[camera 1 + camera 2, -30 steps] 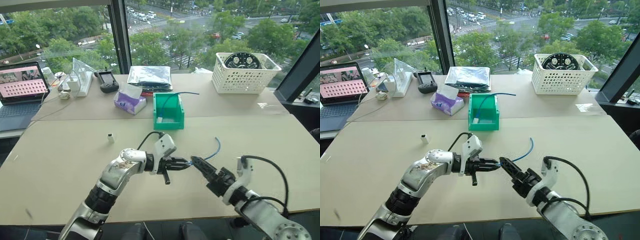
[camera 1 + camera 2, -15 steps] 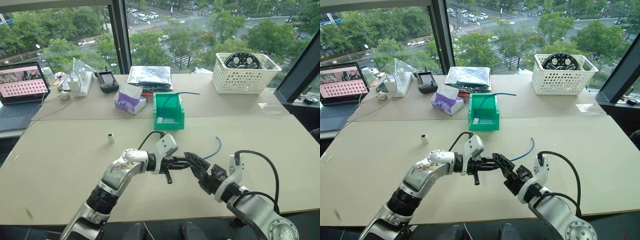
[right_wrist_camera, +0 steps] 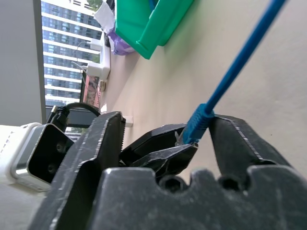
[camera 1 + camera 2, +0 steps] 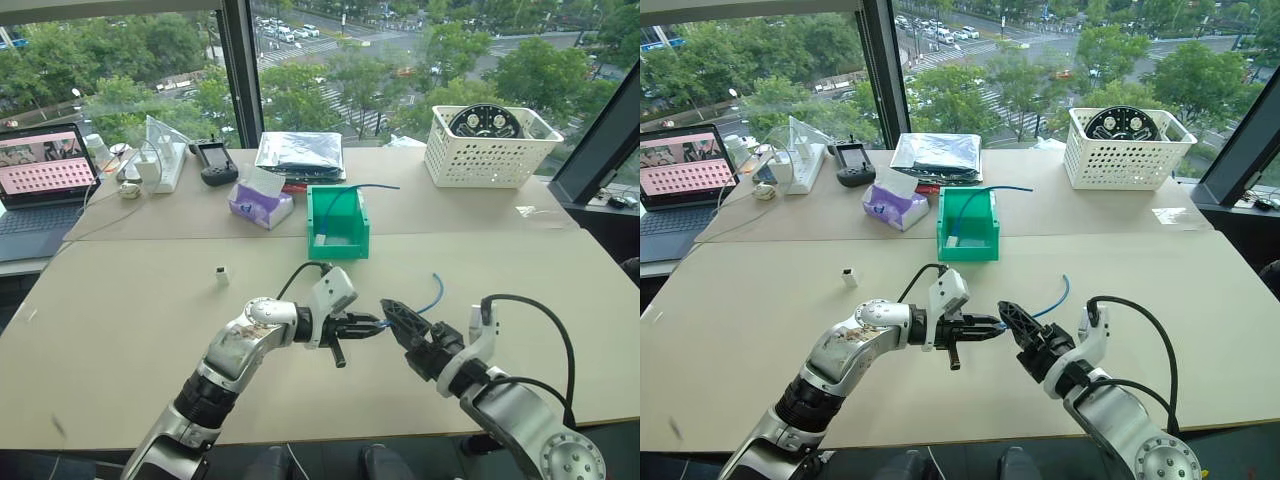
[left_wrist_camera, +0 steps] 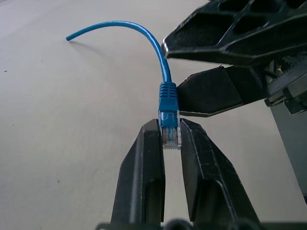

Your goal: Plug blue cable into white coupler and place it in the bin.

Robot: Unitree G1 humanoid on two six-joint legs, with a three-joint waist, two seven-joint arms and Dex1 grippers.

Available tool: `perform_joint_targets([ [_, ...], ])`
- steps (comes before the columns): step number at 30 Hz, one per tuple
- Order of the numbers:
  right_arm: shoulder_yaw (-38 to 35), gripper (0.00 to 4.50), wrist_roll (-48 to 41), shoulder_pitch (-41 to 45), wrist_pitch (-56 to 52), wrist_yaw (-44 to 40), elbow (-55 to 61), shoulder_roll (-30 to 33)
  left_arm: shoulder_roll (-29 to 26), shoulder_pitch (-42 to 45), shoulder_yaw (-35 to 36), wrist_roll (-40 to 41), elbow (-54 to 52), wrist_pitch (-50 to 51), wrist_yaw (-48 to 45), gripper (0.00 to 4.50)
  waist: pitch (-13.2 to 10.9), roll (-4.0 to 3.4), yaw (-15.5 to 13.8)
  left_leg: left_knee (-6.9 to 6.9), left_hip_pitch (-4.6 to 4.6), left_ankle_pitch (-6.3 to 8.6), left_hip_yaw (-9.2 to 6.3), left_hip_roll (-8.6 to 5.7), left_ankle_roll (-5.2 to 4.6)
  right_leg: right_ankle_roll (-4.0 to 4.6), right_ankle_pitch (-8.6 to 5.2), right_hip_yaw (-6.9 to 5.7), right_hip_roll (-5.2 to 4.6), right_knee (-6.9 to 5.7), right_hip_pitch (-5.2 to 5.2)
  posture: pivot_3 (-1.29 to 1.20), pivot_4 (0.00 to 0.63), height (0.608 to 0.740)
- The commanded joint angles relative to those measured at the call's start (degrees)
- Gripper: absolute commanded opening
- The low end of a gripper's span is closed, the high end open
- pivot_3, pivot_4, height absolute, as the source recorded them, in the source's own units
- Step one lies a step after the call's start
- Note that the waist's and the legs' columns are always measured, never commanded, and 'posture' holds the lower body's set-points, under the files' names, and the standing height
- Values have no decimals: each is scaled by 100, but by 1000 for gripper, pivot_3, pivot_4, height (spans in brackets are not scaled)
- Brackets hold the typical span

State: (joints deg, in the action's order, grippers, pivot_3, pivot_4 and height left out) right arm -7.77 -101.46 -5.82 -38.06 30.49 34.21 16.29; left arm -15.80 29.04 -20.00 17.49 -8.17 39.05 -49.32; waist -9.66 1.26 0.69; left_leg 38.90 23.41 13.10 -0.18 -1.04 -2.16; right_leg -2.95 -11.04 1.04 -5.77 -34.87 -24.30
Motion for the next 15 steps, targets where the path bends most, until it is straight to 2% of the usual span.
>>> perform_joint_targets([
  [1,76,1400,-80,89,191,-202,194,42,14,33,-28,63,-180,-34,-8,69,0,0,-1,0,0,0,0,0,0,0,0,0,0,0,0,0,150,734],
  [5,131,62,-76,98,274,-231,175,101,19,18,-24,85,-180,-36,7,69,0,0,-3,0,1,0,0,-1,0,0,0,0,-1,1,0,0,150,734],
  [10,48,62,-8,205,359,-328,75,205,87,-38,115,241,-165,20,23,69,0,1,-4,0,2,0,0,-1,0,0,0,0,-1,1,0,0,150,734],
  [12,-125,0,77,383,394,-449,-95,354,109,-64,199,253,-194,-51,83,1079,0,1,-1,0,2,0,0,-1,0,-1,1,0,-1,1,0,0,150,734],
  [13,-177,0,96,435,409,-500,-156,412,122,-69,219,237,-196,-97,117,1244,-1,1,3,1,2,0,1,-1,0,-1,1,1,-1,2,0,0,150,734],
  [15,-262,0,93,567,409,-594,-296,527,182,-68,339,306,-201,-81,210,2027,-1,1,-4,1,1,0,4,-1,0,-1,1,4,-1,2,1,0,150,734],
])
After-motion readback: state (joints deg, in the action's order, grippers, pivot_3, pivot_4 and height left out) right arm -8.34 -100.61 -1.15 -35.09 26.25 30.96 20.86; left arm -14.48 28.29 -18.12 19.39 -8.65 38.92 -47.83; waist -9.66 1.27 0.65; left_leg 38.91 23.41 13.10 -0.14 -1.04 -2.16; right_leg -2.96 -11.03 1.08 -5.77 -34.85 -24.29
